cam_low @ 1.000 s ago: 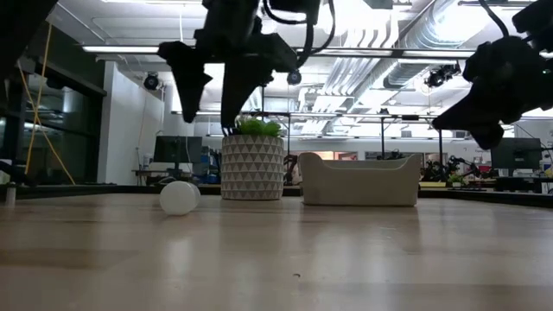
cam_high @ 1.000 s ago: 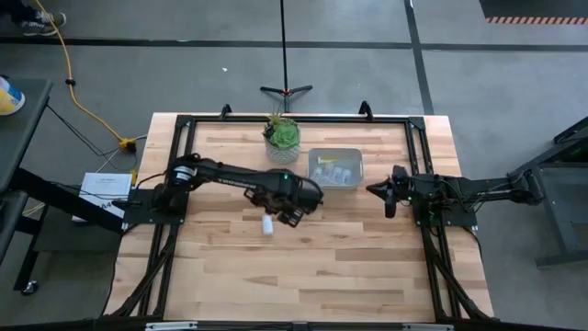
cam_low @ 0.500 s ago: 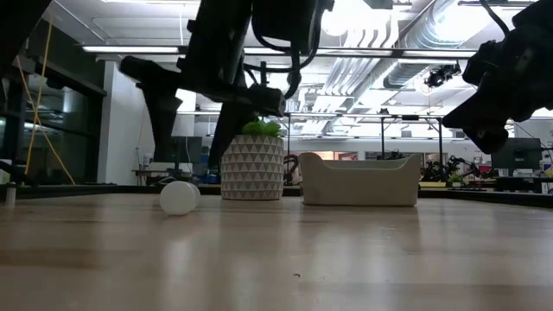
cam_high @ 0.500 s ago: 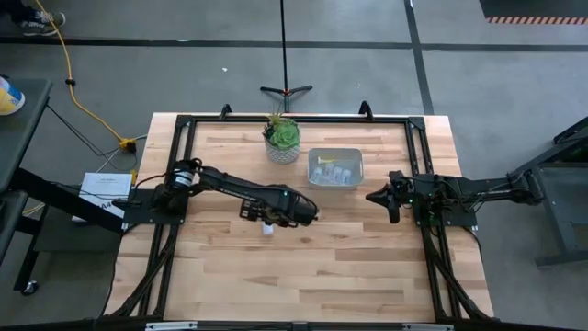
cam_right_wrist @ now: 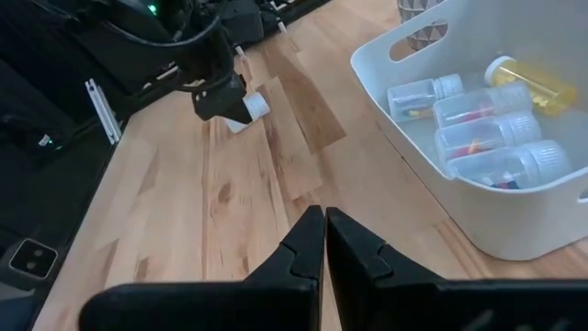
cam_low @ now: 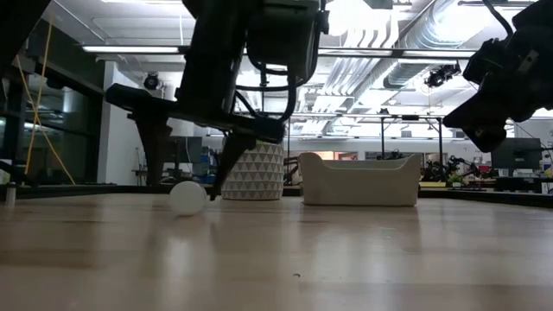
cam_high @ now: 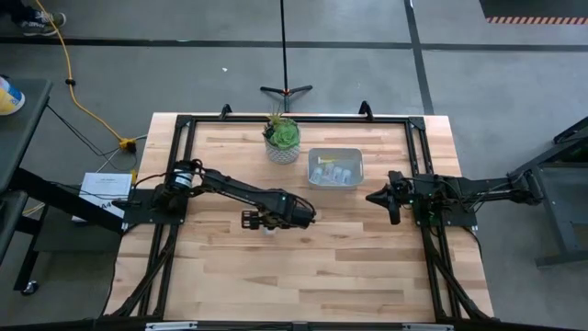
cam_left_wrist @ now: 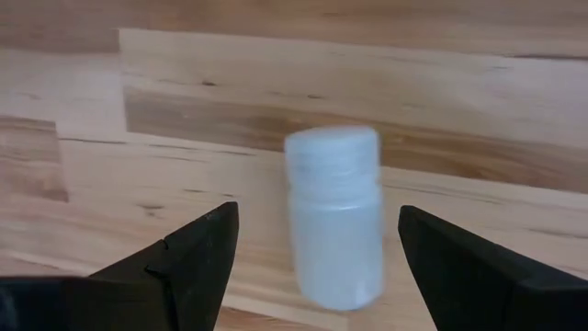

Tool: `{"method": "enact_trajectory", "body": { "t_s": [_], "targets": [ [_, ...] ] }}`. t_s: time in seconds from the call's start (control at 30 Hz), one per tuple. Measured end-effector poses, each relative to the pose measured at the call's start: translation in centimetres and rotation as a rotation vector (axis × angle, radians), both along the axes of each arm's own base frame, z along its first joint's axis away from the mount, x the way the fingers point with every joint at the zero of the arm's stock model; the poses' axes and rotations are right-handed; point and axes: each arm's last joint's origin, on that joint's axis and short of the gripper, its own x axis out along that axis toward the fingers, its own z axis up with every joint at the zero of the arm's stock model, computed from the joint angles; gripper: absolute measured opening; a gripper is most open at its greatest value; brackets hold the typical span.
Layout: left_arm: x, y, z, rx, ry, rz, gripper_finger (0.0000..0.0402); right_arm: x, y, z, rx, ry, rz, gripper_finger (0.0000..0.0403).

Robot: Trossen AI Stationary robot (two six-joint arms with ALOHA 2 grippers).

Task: Pick and place pill bottles into a basket
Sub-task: Put the white medicine bottle into the gray bin

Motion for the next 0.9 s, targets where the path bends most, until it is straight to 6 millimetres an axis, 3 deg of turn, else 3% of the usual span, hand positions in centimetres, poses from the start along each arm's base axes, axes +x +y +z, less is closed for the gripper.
{"method": "enact_trajectory", "body": {
  "t_s": [0.37,0.77,0.9],
  "targets": [
    [0.1,0.1,-0.1,0.018,-0.012,0.005,0.0327,0.0,0.1,0.0,0.009,0.0,0.026,0.0007],
    [0.7,0.0,-1.8,0.019,-0.003,-0.056,0.0204,0.0,0.1,0.0,0.013,-0.001,0.029,0.0007],
    [0.9,0.1,-1.7,0.018,-0.025,-0.108,0.0182,0.0,0.1,0.0,0.014,0.0,0.032,0.0007]
  ]
}}
